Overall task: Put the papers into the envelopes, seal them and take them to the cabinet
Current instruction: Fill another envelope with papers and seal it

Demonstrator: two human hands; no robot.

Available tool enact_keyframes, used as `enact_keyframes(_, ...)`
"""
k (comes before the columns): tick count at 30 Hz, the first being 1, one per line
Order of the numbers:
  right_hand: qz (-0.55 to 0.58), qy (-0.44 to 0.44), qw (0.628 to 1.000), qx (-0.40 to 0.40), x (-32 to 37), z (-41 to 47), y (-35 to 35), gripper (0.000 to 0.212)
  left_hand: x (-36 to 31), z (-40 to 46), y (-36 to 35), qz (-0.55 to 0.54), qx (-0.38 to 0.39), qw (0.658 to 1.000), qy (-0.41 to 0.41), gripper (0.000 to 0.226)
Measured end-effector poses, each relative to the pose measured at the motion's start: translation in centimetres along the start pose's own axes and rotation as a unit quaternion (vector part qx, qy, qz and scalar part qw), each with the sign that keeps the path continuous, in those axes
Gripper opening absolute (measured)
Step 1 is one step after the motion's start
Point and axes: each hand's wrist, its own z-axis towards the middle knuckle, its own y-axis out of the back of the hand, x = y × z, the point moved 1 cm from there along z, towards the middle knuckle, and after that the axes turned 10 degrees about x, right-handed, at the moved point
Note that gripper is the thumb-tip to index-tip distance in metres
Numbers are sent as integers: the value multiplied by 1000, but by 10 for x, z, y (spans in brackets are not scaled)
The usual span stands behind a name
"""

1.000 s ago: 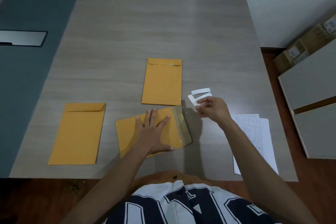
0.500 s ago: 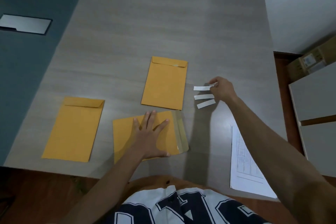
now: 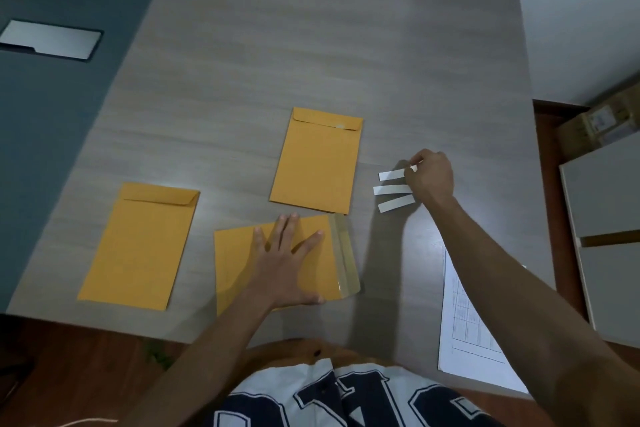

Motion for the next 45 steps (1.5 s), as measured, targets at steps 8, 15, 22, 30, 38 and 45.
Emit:
enact_keyframes(8, 83, 14, 996, 14, -1, -78, -17, 18, -10, 0, 10, 0, -8, 999, 38, 125)
enact_keyframes(15, 58, 100, 987, 110, 1, -176, -78, 33, -22, -4, 1, 28, -89, 993, 77, 99)
enact_keyframes(22, 38, 109, 990, 76, 17, -214, -100, 47, -13, -12, -7, 44, -107, 992, 53, 93)
enact_keyframes(30, -4, 83, 994, 69, 18, -229, -112, 42, 8, -20, -13, -36, -128, 991, -29, 89)
enact_keyframes(38, -200, 93, 972, 83, 23, -240, -142, 47, 11, -12, 15, -7, -100, 986, -131, 77)
enact_keyframes(45, -293, 63, 950, 83, 32, -243, -159, 55, 26, 6, 14, 189, -42, 973, -124, 62)
